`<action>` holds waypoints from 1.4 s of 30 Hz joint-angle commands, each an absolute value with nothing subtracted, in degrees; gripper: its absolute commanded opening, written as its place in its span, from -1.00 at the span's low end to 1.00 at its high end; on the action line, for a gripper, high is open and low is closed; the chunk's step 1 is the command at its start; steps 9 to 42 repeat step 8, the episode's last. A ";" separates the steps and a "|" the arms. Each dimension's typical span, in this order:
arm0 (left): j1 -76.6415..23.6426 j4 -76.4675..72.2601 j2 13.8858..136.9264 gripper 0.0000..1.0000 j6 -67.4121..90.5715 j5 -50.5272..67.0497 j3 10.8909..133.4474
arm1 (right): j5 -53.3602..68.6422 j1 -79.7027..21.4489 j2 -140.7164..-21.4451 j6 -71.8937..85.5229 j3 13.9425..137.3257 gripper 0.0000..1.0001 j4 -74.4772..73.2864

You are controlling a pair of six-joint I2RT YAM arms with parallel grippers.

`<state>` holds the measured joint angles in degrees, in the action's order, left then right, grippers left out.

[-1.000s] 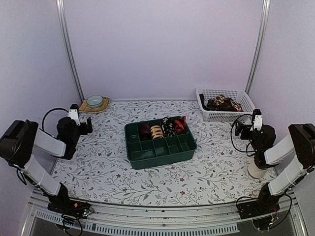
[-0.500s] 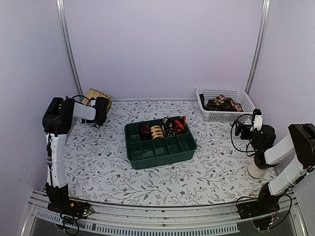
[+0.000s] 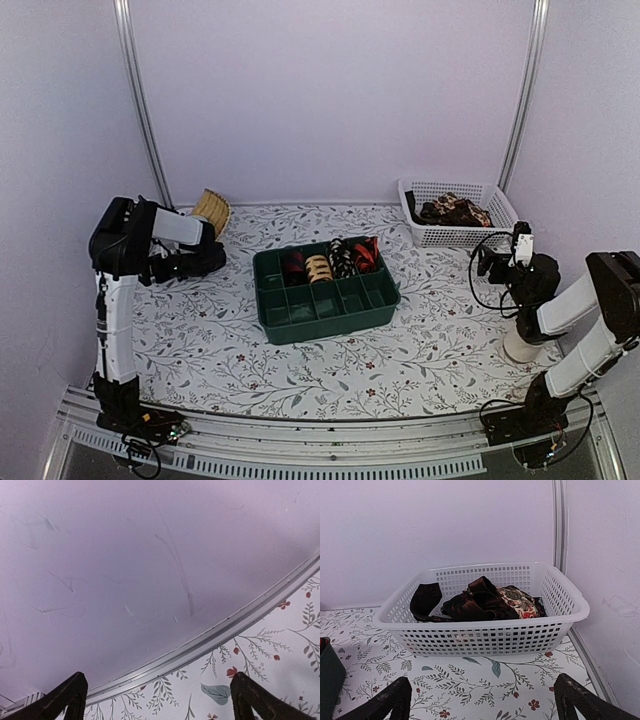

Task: Roll the ties
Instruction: Reset both arms

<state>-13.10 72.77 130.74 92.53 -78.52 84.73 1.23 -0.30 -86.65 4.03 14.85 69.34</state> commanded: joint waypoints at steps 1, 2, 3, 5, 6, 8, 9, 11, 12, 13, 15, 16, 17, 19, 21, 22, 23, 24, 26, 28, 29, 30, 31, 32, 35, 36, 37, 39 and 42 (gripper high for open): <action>-15.18 78.57 125.53 1.00 103.27 -84.10 81.17 | 1.68 0.00 -88.33 4.39 15.47 1.00 68.93; -16.26 78.57 124.00 1.00 104.50 -85.34 79.28 | 1.67 -0.01 -88.33 4.39 15.52 0.99 68.92; -17.51 78.62 122.12 1.00 105.95 -86.99 76.96 | 1.67 0.00 -88.33 4.39 15.49 0.99 68.92; -20.09 78.66 118.99 1.00 107.41 -91.49 73.02 | 1.65 -0.01 -88.40 4.39 15.60 0.99 68.85; -20.99 78.73 117.75 1.00 107.50 -92.17 72.21 | 1.67 0.00 -88.35 4.39 15.58 1.00 68.88; -21.28 78.71 116.38 1.00 108.60 -92.20 71.63 | 1.67 0.04 -88.34 4.48 15.56 1.00 68.82; -21.28 78.71 116.38 1.00 108.60 -92.20 71.63 | 1.67 0.04 -88.34 4.48 15.56 1.00 68.82; -21.28 78.71 116.38 1.00 108.60 -92.20 71.63 | 1.67 0.04 -88.34 4.48 15.56 1.00 68.82; -21.28 78.71 116.38 1.00 108.60 -92.20 71.63 | 1.67 0.04 -88.34 4.48 15.56 1.00 68.82; -21.28 78.71 116.38 1.00 108.60 -92.20 71.63 | 1.67 0.04 -88.34 4.48 15.56 1.00 68.82; -21.28 78.71 116.38 1.00 108.60 -92.20 71.63 | 1.67 0.04 -88.34 4.48 15.56 1.00 68.82; -21.28 78.71 116.38 1.00 108.60 -92.20 71.63 | 1.67 0.04 -88.34 4.48 15.56 1.00 68.82; -21.28 78.71 116.38 1.00 108.60 -92.20 71.63 | 1.67 0.04 -88.34 4.48 15.56 1.00 68.82; -21.28 78.71 116.38 1.00 108.60 -92.20 71.63 | 1.67 0.04 -88.34 4.48 15.56 1.00 68.82; -21.28 78.71 116.38 1.00 108.60 -92.20 71.63 | 1.67 0.04 -88.34 4.48 15.56 1.00 68.82; -21.28 78.71 116.38 1.00 108.60 -92.20 71.63 | 1.67 0.04 -88.34 4.48 15.56 1.00 68.82; -21.28 78.71 116.38 1.00 108.60 -92.20 71.63 | 1.67 0.04 -88.34 4.48 15.56 1.00 68.82; -21.28 78.71 116.38 1.00 108.60 -92.20 71.63 | 1.67 0.04 -88.34 4.48 15.56 1.00 68.82; -21.28 78.71 116.38 1.00 108.60 -92.20 71.63 | 1.67 0.04 -88.34 4.48 15.56 1.00 68.82; -21.28 78.71 116.38 1.00 108.60 -92.20 71.63 | 1.67 0.04 -88.34 4.48 15.56 1.00 68.82; -21.28 78.71 116.38 1.00 108.60 -92.20 71.63 | 1.67 0.04 -88.34 4.48 15.56 1.00 68.82; -21.28 78.71 116.38 1.00 108.60 -92.20 71.63 | 1.67 0.04 -88.34 4.48 15.56 1.00 68.82; -21.28 78.71 116.38 1.00 108.60 -92.20 71.63 | 1.67 0.04 -88.34 4.48 15.56 1.00 68.82; -21.28 78.71 116.38 1.00 108.60 -92.20 71.63 | 1.67 0.04 -88.34 4.48 15.56 1.00 68.82; -21.28 78.71 116.38 1.00 108.60 -92.20 71.63 | 1.67 0.04 -88.34 4.48 15.56 1.00 68.82; -21.28 78.71 116.38 1.00 108.60 -92.20 71.63 | 1.67 0.04 -88.34 4.48 15.56 1.00 68.82; -21.28 78.71 116.38 1.00 108.60 -92.20 71.63 | 1.67 0.04 -88.34 4.48 15.56 1.00 68.82; -21.28 78.71 116.38 1.00 108.60 -92.20 71.63 | 1.67 0.04 -88.34 4.48 15.56 1.00 68.82; -21.28 78.71 116.38 1.00 108.60 -92.20 71.63 | 1.67 0.04 -88.34 4.48 15.56 1.00 68.82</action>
